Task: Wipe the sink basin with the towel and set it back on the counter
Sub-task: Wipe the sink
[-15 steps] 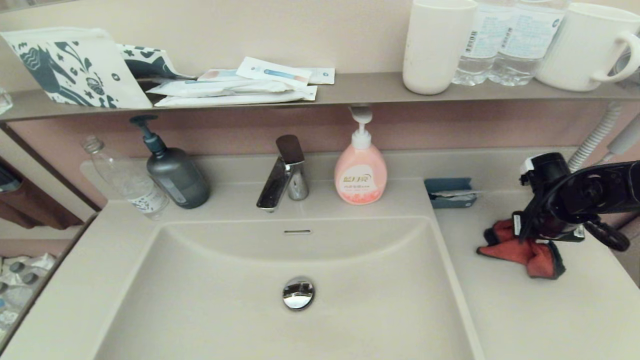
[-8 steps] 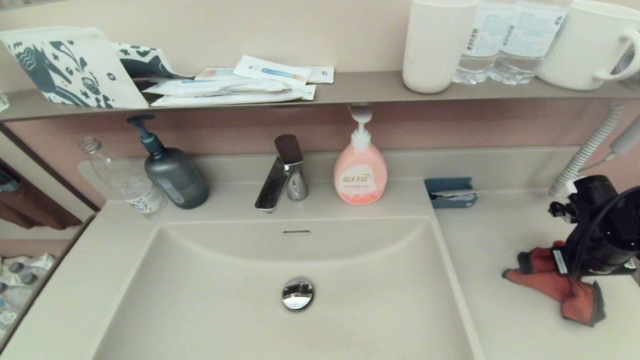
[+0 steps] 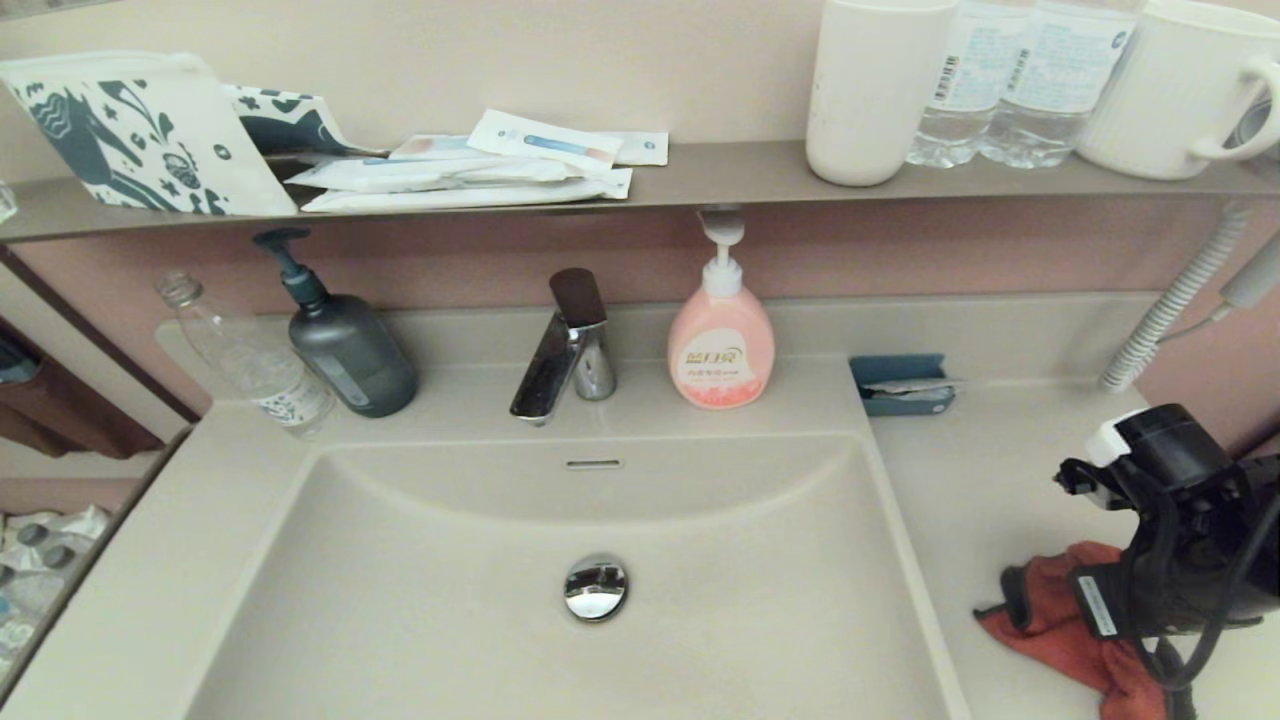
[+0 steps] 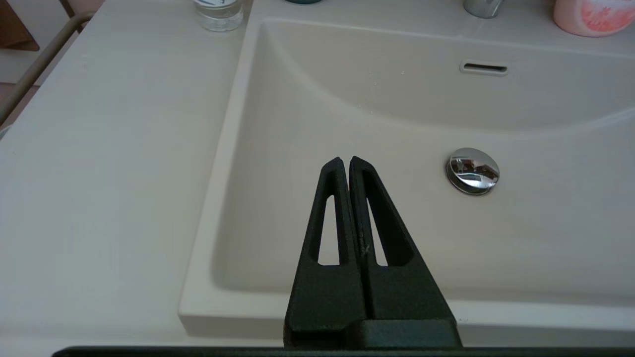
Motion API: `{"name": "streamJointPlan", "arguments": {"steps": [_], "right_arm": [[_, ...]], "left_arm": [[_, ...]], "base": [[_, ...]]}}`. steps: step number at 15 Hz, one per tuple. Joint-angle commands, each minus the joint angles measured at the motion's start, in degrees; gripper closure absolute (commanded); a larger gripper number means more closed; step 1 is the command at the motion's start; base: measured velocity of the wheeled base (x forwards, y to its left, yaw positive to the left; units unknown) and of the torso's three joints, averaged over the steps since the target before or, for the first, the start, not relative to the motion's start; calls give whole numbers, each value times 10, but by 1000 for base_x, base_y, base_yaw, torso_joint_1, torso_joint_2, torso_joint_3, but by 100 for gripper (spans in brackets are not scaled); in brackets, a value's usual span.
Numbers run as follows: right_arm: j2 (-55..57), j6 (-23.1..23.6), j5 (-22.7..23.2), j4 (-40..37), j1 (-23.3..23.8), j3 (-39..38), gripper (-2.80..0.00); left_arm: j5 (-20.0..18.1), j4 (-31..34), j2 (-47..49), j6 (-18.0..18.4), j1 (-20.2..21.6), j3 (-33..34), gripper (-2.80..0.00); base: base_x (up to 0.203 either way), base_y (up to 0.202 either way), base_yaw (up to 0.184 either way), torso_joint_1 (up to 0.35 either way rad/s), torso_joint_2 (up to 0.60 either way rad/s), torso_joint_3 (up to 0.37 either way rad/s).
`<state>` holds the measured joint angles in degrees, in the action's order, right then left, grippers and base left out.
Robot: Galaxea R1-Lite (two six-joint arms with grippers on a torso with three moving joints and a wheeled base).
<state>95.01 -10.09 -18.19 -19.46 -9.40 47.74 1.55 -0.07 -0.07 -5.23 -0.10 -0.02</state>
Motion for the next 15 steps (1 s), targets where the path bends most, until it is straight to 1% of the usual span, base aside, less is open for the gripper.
{"name": "streamJointPlan", "arguments": {"steps": [1,3,5,6,7,8,10,11,13,14,15], "right_arm": [[-22,-4,-2,1,-9,1,0],[-42,1,-3,-1,11,2,0],[-72,43,-3,-11,43,2,0],[-92,57,-2,-15,53,2,0],[-105,62,5,-14,67,2,0],[-109,63,19,-12,75,3,0],[-126,61,98,13,105,5,0],[-126,61,115,33,116,5,0],[-116,54,126,54,119,3,0],[-110,41,131,68,118,2,0],[-103,31,148,86,119,0,0]], "left_arm": [[0,0,1,0,0,-1,0],[0,0,1,0,0,0,0],[0,0,1,0,0,0,0],[0,0,1,0,0,0,0],[0,0,1,0,0,0,0],[0,0,1,0,0,0,0],[0,0,1,0,1,0,0],[0,0,1,0,0,0,0],[0,0,1,0,0,0,0],[0,0,1,0,0,0,0],[0,0,1,0,0,0,0]], "base": [[0,0,0,0,0,0],[0,0,0,0,0,0],[0,0,0,0,0,0],[0,0,0,0,0,0],[0,0,0,0,0,0],[0,0,0,0,0,0],[0,0,0,0,0,0],[0,0,0,0,0,0],[0,0,0,0,0,0],[0,0,0,0,0,0],[0,0,0,0,0,0]]}}
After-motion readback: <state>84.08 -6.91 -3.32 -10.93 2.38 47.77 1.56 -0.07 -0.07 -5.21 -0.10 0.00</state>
